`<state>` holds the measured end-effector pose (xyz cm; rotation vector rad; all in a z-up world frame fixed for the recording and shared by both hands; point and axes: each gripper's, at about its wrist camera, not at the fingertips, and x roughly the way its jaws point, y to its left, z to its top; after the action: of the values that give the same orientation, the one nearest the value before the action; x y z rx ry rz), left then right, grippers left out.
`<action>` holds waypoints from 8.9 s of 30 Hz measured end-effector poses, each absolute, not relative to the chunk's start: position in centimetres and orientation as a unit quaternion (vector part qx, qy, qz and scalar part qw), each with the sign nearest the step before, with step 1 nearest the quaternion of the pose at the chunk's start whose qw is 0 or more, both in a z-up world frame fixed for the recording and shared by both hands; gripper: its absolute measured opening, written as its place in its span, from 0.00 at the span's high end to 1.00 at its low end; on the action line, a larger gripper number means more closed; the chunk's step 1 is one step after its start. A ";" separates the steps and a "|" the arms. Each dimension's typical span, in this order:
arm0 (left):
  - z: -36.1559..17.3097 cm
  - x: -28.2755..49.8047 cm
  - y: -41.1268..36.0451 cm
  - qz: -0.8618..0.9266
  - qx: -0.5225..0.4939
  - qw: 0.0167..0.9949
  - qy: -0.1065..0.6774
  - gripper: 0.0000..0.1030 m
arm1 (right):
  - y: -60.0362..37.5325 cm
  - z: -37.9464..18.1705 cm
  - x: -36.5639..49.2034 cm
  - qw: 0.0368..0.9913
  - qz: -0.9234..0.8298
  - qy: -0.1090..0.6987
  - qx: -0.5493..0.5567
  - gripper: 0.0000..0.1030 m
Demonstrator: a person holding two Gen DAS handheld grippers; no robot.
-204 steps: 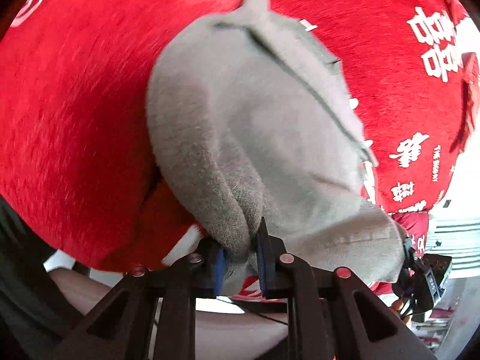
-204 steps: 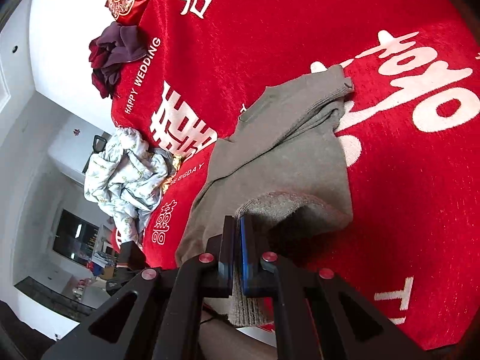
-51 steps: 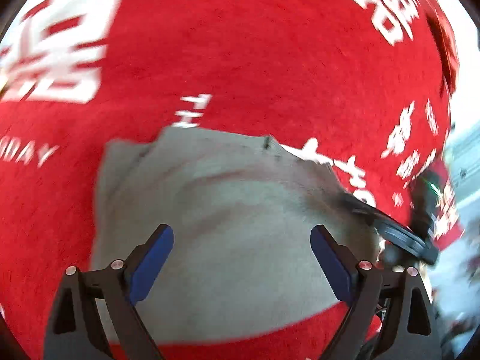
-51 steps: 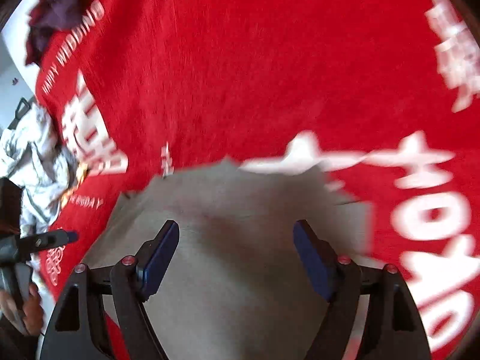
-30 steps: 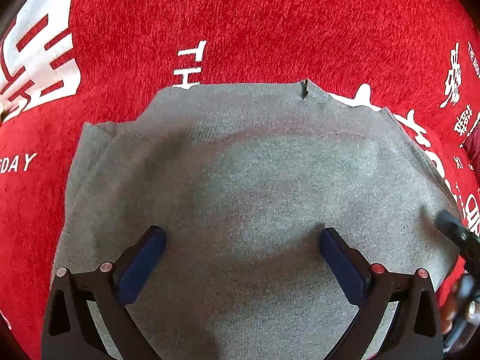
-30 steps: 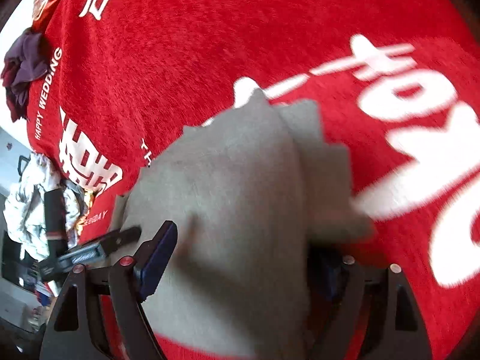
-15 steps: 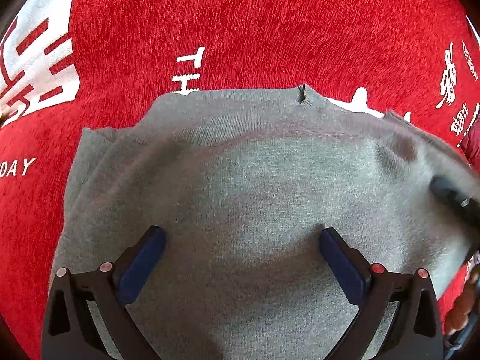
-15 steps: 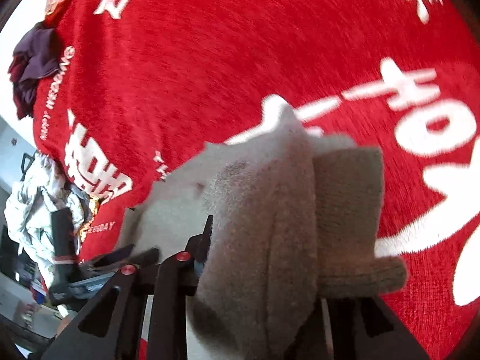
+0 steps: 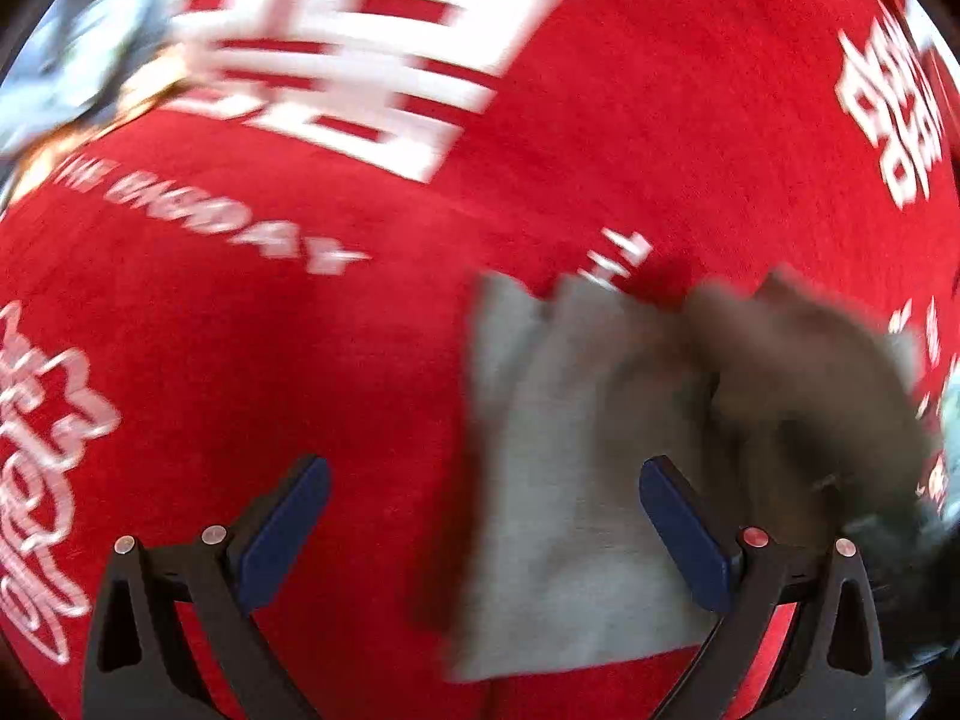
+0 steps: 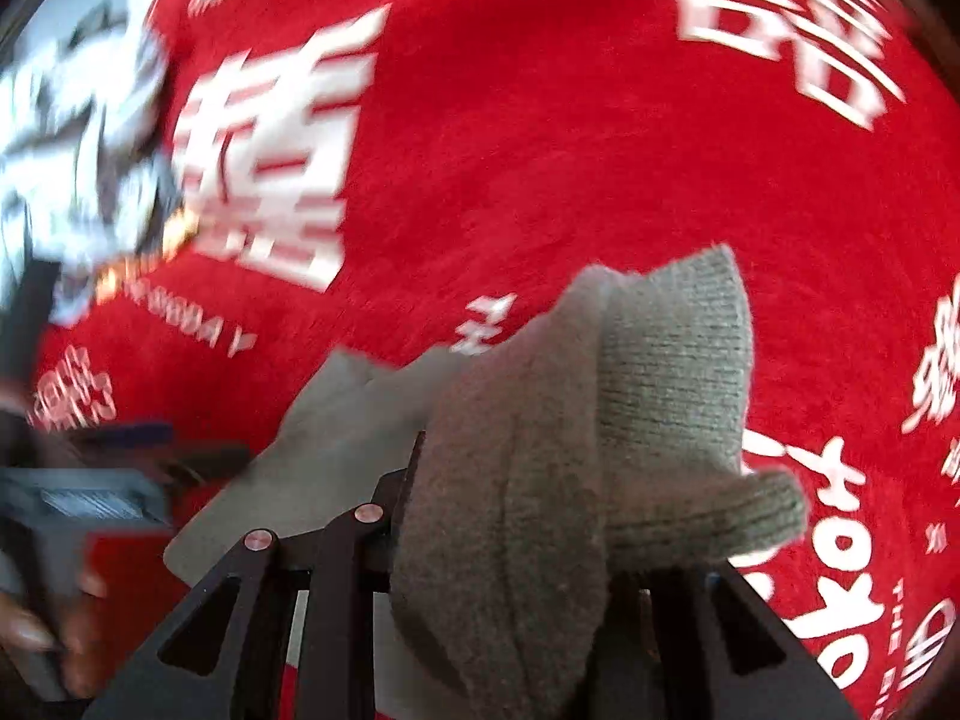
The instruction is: Fold small clothes
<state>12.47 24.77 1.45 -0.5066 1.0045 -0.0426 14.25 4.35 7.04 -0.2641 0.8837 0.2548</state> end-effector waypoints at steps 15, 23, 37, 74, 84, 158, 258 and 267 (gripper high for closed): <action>-0.8 7.5 32.1 0.003 -0.310 0.828 0.467 0.00 | 10.0 6.9 10.1 0.863 0.225 0.446 -0.080 0.27; 1.0 9.5 25.9 -0.062 -0.264 0.833 0.483 0.00 | -2.4 6.7 9.5 0.882 0.138 0.450 -0.029 0.23; 4.0 10.0 18.2 -0.141 -0.221 0.833 0.487 0.00 | -5.5 5.6 6.0 0.878 0.200 0.435 0.010 0.26; -3.9 18.4 17.1 -0.052 -0.163 0.812 0.558 0.07 | -5.5 -2.9 19.1 0.803 0.289 0.507 0.117 0.37; -0.2 16.2 16.0 -0.094 -0.150 0.833 0.524 0.60 | -6.1 1.7 17.0 0.812 0.323 0.466 0.137 0.62; 1.5 12.0 2.3 -0.216 -0.238 0.750 0.578 0.30 | -26.6 2.5 -2.8 0.839 0.214 0.472 0.164 0.31; 3.9 15.6 0.9 -0.142 -0.107 0.801 0.572 0.91 | -20.7 2.2 -5.3 0.850 0.166 0.500 0.012 0.21; -1.0 18.2 4.6 -0.120 -0.139 0.775 0.604 0.90 | -20.6 2.2 -5.0 0.847 0.170 0.504 0.022 0.21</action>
<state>18.15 4.60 -1.00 -0.3019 1.3081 -0.2589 -4.99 -20.60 2.16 0.0462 1.0625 0.3593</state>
